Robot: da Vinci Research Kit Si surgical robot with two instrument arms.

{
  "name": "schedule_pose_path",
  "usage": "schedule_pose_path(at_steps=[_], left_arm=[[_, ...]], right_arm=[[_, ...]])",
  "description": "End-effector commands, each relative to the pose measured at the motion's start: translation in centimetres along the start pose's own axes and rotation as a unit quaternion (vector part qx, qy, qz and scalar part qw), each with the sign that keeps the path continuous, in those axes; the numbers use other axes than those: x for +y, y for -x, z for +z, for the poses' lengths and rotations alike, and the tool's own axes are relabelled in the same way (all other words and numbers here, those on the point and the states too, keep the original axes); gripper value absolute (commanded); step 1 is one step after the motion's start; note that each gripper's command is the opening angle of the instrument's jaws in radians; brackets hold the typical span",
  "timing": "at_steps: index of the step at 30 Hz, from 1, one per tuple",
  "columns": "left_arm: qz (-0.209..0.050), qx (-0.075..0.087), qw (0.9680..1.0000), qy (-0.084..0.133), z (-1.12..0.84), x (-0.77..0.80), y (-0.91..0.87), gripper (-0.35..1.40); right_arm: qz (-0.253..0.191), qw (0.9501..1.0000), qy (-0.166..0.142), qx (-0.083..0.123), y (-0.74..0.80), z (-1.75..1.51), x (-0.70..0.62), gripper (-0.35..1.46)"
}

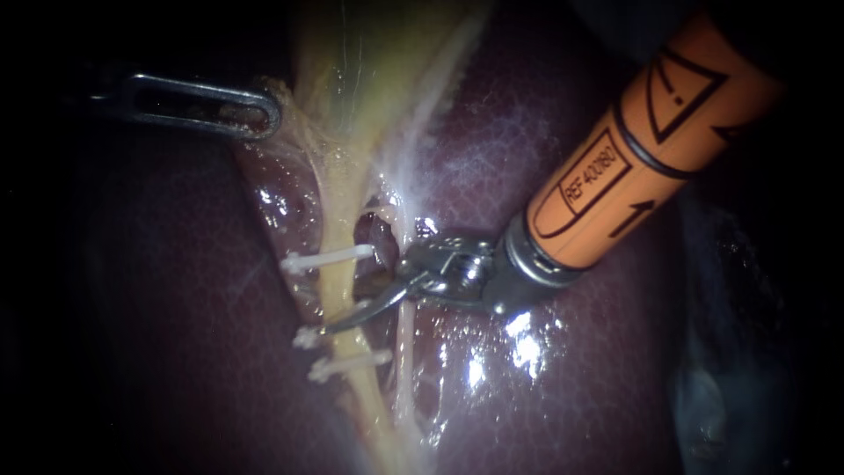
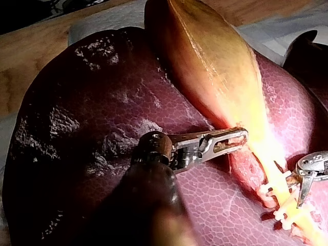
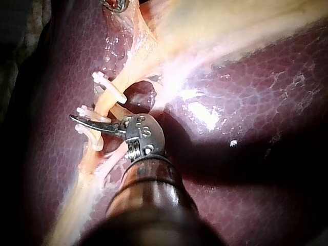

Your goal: Go to the cutting position left tube

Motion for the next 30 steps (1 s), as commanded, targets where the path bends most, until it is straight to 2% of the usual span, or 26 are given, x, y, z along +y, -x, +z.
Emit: schedule_pose_path(at_steps=[1, 10, 17, 20, 24, 30], left_arm=[[0.000, 0.000, 1.0000, 0.000, 0.00, 0.00, 0.00, -0.35], [0.000, 0.001, 1.0000, 0.001, 0.01, 0.00, 0.00, -0.35], [0.000, 0.001, 1.0000, 0.001, 0.01, 0.00, 0.00, -0.35], [0.000, 0.003, 1.0000, 0.001, 0.01, 0.00, 0.00, -0.35], [0.000, 0.003, 1.0000, 0.001, 0.00, 0.00, 0.00, -0.35], [0.000, 0.007, 1.0000, 0.003, 0.00, 0.00, 0.00, -0.35]], right_arm=[[0.000, 1.0000, 0.000, 0.003, -0.02, 0.03, 0.02, 1.23], [0.000, 1.0000, 0.000, 0.009, -0.07, 0.16, 0.09, 1.26], [0.032, 0.9994, -0.002, 0.010, -0.06, 0.17, 0.09, 1.24], [0.041, 0.9992, 0.000, -0.002, -0.05, 0.15, 0.07, 1.24], [0.043, 0.9985, 0.015, -0.031, -0.04, 0.10, 0.06, 1.24], [0.043, 0.9984, 0.016, -0.032, -0.04, 0.09, 0.09, 1.23]])
